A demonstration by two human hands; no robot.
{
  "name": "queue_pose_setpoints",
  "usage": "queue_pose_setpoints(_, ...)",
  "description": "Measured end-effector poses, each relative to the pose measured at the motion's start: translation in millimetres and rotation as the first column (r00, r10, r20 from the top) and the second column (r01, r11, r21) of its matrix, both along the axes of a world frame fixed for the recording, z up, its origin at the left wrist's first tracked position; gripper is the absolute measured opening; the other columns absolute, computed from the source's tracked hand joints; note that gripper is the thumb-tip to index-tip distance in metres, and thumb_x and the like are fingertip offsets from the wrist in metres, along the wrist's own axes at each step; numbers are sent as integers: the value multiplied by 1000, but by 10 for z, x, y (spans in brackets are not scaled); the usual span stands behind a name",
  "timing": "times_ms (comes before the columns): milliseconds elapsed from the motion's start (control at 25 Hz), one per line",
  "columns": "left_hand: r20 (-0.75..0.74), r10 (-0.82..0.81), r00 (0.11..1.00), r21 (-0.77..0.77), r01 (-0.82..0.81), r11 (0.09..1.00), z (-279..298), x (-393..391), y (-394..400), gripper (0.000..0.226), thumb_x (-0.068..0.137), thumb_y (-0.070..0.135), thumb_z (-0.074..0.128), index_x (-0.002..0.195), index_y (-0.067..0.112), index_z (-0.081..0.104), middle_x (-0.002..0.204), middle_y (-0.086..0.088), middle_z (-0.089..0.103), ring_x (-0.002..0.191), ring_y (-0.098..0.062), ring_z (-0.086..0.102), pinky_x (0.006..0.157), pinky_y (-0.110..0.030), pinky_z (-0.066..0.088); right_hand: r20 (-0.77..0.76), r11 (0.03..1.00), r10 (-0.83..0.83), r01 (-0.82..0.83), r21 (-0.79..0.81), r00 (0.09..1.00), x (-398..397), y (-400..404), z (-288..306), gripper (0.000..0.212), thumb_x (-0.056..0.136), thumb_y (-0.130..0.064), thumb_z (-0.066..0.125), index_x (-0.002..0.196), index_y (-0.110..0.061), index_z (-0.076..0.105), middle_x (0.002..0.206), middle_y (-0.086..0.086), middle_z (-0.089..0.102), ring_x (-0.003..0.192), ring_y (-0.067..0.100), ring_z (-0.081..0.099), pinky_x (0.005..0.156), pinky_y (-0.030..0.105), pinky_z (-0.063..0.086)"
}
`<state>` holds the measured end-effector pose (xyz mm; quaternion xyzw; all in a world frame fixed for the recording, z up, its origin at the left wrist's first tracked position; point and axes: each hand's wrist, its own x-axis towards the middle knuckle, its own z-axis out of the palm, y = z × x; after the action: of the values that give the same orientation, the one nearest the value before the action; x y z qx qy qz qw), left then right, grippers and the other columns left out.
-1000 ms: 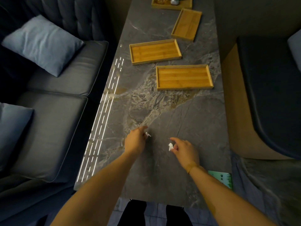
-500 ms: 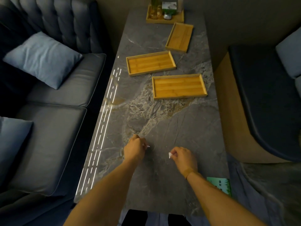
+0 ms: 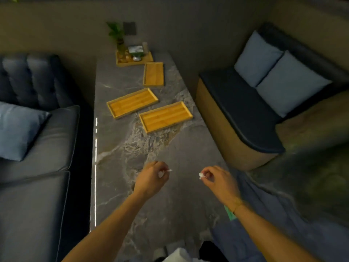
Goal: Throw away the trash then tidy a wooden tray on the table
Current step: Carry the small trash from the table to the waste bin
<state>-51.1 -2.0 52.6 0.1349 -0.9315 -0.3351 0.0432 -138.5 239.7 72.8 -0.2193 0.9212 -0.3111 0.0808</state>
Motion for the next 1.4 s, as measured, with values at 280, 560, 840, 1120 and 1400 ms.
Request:
queue_pose_setpoints(280, -83, -417, 905, -10, 417, 909, 398, -149, 628, 7, 86, 33, 64, 90, 35, 59, 93, 15, 62, 93, -9, 56, 73, -32, 50, -73, 924, -383, 382, -27, 921, 774, 915, 316, 8, 79, -29, 73, 85, -26, 68, 80, -7, 64, 78, 14, 61, 68, 39, 54)
queue_pose_setpoints(560, -174, -741, 649, -32, 748, 663, 668, -359, 2215, 6, 85, 29, 65, 90, 27, 62, 91, 9, 65, 92, -14, 58, 77, -35, 50, -97, 687, -727, 718, -111, 680, 1516, 2251, 508, 9, 79, -34, 73, 86, -29, 69, 82, -6, 68, 77, 14, 64, 70, 39, 56)
queue_pose_setpoints(840, -222, -898, 381, -45, 916, 400, 784, -268, 4217, 8, 85, 31, 67, 85, 24, 64, 85, 9, 65, 86, -10, 57, 77, -32, 50, -132, 466, -881, 881, -78, 454, 2330, 3875, 616, 8, 78, -39, 71, 82, -35, 65, 77, -16, 59, 80, 7, 58, 66, 16, 40)
queue_pose_setpoints(1120, -233, -945, 229, -70, 966, 251, 859, 46, 5885, 9, 83, 27, 72, 82, 22, 65, 82, 4, 66, 82, -13, 57, 75, -27, 44, -84, 303, -951, 950, -70, 298, 2959, 5156, 704, 14, 76, -38, 72, 87, -39, 62, 80, -20, 54, 88, 6, 55, 69, 21, 35)
queue_pose_setpoints(1400, -220, -969, 114, -64, 989, 131, 830, -173, 7055, 10, 84, 25, 71, 83, 17, 66, 82, 1, 64, 80, -14, 55, 73, -31, 45, -117, 211, -973, 971, -110, 198, 2921, 6020, 688, 14, 78, -37, 70, 90, -36, 64, 91, -13, 65, 88, 10, 60, 77, 33, 51)
